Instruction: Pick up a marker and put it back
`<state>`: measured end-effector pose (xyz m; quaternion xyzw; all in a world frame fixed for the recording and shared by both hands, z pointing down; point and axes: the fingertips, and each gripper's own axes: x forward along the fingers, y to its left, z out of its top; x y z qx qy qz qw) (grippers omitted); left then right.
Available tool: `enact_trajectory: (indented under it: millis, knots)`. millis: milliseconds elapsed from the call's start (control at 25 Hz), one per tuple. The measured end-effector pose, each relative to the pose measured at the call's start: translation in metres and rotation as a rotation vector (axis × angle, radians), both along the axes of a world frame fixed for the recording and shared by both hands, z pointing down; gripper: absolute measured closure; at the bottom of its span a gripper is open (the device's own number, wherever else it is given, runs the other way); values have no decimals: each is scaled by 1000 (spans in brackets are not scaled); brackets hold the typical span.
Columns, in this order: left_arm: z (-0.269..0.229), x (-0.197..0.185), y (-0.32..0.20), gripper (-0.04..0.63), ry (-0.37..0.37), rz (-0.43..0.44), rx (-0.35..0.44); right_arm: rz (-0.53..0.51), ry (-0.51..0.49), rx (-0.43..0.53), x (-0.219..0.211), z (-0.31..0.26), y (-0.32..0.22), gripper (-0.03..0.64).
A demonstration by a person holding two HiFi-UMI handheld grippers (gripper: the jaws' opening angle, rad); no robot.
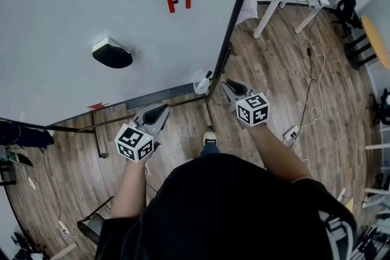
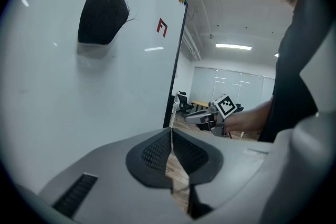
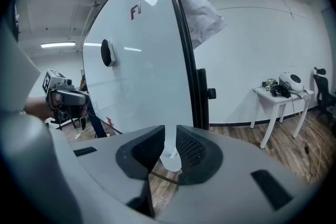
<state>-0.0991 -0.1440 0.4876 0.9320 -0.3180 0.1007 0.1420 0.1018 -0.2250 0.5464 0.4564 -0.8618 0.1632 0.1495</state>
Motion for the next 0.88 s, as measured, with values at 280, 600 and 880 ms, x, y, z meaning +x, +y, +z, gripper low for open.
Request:
enact_trajectory:
  millis: [280, 600, 880]
  knots:
    - [-9, -4, 17, 580, -11, 12, 22, 12, 2, 17, 5, -9, 28, 574]
    - [-17, -7, 41, 580, -25, 30, 42, 14, -8, 36, 4, -19, 60, 595]
    - [-20, -16, 62, 580, -33, 33, 50, 6, -17, 32, -4, -20, 86, 608]
